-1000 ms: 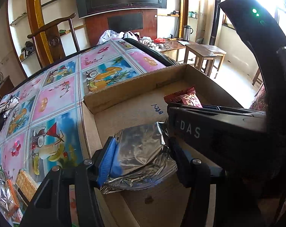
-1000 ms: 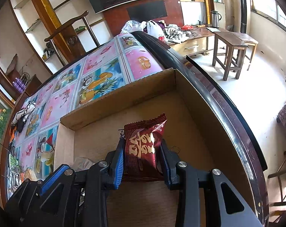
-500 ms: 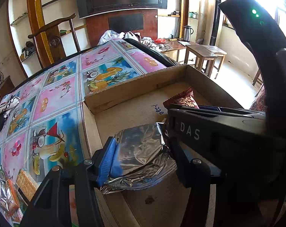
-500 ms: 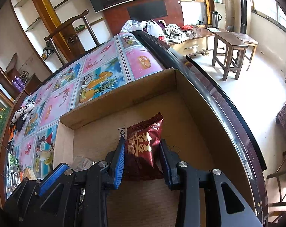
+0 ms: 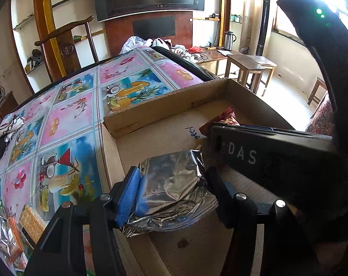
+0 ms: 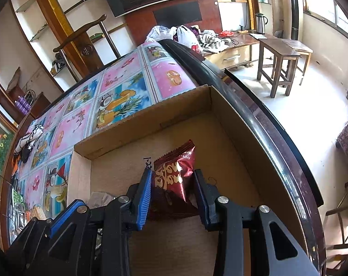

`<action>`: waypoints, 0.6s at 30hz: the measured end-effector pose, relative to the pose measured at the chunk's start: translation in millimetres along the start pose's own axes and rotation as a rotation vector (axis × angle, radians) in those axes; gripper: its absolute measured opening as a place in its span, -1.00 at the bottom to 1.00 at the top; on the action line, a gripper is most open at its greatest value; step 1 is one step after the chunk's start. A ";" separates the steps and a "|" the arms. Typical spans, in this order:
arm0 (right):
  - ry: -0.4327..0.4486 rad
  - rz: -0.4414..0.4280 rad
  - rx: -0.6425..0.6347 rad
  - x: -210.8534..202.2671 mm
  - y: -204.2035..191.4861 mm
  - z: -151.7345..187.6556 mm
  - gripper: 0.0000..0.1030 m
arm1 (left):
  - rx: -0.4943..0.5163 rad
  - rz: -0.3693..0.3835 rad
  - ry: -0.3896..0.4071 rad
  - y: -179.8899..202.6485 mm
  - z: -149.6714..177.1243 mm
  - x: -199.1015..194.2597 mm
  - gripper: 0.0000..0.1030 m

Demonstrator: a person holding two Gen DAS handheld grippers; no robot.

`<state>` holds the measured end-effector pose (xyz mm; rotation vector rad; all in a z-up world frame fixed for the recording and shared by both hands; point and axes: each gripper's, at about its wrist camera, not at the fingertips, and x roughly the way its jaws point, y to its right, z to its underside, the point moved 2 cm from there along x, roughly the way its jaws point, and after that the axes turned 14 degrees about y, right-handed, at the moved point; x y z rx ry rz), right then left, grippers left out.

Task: Organize snacks
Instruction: 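Lower the silver foil bag and open the left gripper while the right gripper releases the red snack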

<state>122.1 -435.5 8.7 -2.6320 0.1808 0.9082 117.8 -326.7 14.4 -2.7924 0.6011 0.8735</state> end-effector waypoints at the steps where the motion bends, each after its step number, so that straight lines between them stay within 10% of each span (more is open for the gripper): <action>1: 0.003 0.001 0.000 -0.5 0.0 -1.1 -0.26 | 0.000 0.000 0.000 -0.2 0.1 0.1 0.17; 18: 0.047 -0.002 0.016 -11.2 0.4 -7.6 -0.20 | 0.001 0.002 0.018 -1.6 -2.5 -2.6 0.44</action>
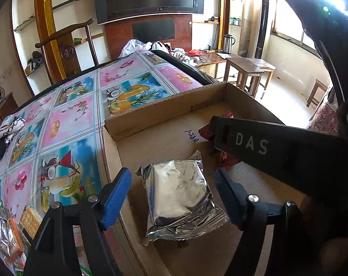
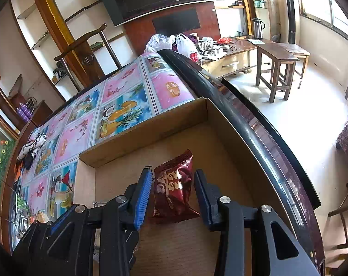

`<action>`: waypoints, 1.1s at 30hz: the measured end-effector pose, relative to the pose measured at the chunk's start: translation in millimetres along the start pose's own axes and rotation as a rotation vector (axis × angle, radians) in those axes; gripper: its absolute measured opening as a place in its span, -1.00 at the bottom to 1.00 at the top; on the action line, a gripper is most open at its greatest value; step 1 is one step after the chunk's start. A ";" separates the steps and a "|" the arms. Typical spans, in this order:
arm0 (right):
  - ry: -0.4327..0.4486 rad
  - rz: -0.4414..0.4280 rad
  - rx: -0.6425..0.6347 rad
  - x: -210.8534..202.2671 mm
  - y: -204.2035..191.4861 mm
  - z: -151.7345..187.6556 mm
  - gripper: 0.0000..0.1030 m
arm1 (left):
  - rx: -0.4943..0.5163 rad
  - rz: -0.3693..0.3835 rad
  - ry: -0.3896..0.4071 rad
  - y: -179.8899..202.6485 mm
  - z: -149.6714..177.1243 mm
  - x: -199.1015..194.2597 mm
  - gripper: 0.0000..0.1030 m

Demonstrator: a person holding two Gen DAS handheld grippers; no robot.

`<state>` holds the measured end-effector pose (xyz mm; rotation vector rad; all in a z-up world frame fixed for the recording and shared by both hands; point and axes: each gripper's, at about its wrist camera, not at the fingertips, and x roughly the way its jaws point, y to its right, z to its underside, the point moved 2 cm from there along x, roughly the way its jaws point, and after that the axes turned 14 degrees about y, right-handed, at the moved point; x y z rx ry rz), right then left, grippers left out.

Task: Organize snacks
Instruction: 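Lower the silver foil bag and open the left gripper while the right gripper releases the red snack, then withdraw both grippers from the box back over the snack pile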

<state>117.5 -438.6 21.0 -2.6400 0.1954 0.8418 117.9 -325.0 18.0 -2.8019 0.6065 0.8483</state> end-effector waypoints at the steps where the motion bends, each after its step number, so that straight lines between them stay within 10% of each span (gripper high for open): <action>1: 0.000 0.000 -0.001 -0.2 -0.1 -0.1 -0.20 | -0.001 0.000 0.000 -0.4 -0.3 0.0 0.44; 33: 0.035 0.001 0.003 -9.2 1.7 -8.1 -0.02 | -0.019 -0.001 -0.003 -0.5 2.8 0.9 0.55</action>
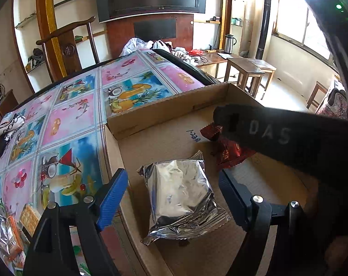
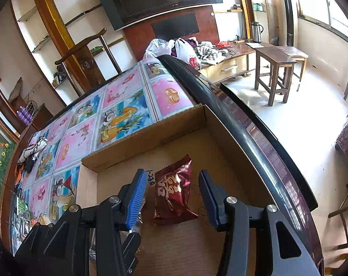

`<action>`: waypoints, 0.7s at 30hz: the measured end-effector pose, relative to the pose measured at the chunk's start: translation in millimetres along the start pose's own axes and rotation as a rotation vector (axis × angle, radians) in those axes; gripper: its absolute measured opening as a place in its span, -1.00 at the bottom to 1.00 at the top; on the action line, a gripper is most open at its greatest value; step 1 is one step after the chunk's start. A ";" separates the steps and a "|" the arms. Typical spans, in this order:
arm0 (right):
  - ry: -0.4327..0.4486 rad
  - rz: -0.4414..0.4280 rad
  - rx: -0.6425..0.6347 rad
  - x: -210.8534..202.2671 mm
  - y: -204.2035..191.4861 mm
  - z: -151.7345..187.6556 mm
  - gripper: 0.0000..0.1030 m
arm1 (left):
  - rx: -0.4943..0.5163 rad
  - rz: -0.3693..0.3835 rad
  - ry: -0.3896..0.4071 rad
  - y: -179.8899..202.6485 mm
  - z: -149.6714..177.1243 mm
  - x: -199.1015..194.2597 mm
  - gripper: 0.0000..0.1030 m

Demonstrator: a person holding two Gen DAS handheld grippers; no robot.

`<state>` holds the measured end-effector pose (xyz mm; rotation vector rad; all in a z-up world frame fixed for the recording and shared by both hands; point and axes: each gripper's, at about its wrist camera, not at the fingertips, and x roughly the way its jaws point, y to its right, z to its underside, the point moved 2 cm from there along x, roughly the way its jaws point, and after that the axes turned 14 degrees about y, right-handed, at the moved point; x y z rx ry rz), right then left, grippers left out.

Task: Organize snacks
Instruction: 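Withdraw both grippers from the box back over the snack pile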

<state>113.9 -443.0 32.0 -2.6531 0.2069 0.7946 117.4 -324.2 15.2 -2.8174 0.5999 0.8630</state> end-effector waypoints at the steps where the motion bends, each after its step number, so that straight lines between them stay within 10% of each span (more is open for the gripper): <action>1: 0.008 -0.001 0.000 -1.6 -0.4 -1.6 -0.01 | -0.005 0.002 -0.002 -0.5 0.1 -0.7 0.55; 21: 0.037 -0.002 0.015 -7.0 1.3 -5.2 0.04 | -0.069 0.009 0.054 -19.1 -15.2 -33.1 0.56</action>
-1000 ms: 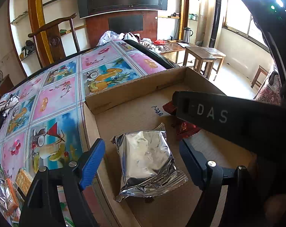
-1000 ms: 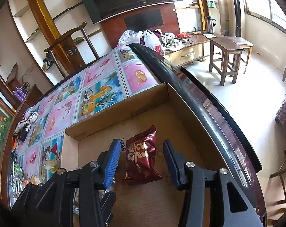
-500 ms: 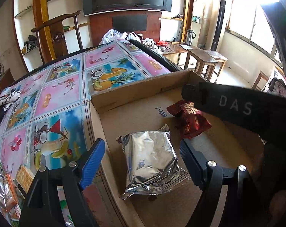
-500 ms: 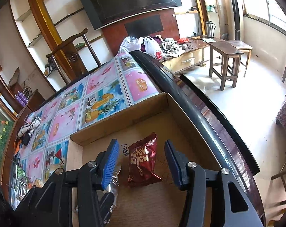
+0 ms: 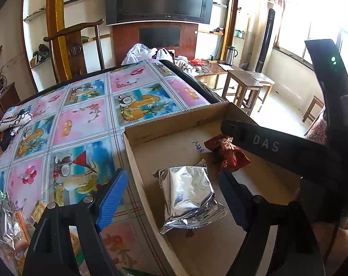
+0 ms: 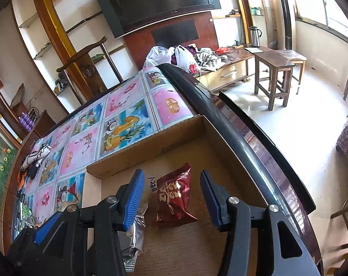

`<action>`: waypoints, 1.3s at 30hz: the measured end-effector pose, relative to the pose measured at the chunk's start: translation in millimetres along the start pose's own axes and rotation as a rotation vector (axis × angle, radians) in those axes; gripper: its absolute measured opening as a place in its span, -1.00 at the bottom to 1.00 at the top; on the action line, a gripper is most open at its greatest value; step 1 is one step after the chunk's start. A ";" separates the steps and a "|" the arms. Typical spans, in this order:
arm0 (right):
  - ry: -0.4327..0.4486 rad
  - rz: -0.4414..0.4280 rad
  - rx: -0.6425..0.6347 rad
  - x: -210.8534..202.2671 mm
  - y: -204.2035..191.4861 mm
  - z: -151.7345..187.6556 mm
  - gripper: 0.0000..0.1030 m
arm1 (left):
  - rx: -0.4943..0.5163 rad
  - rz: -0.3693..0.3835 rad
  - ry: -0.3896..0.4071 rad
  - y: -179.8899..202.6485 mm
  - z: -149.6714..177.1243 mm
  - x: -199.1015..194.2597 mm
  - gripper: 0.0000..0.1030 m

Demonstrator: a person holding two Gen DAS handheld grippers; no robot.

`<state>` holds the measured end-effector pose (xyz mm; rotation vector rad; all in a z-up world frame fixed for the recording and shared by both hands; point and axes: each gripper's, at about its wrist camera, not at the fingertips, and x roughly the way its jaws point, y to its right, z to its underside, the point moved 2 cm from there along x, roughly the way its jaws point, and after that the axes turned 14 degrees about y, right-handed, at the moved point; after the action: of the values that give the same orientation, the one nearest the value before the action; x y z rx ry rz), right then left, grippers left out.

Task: Organize snacks
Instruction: 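Withdraw both grippers from the box back over the snack pile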

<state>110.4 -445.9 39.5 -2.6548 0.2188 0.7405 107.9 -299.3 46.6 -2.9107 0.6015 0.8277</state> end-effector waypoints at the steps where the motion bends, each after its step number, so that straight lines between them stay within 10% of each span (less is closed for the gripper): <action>1: 0.000 0.001 0.000 -0.1 0.0 0.0 0.04 | 0.002 -0.003 0.002 -0.7 -0.3 -0.8 0.56; 39: 0.132 -0.272 -0.187 -40.5 -84.5 9.9 0.12 | -0.113 -0.272 0.085 -182.1 14.2 -101.8 0.58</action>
<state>92.1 -362.6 79.4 -2.8335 -0.1840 0.5210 91.1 -93.2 77.7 -3.0458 0.1606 0.7281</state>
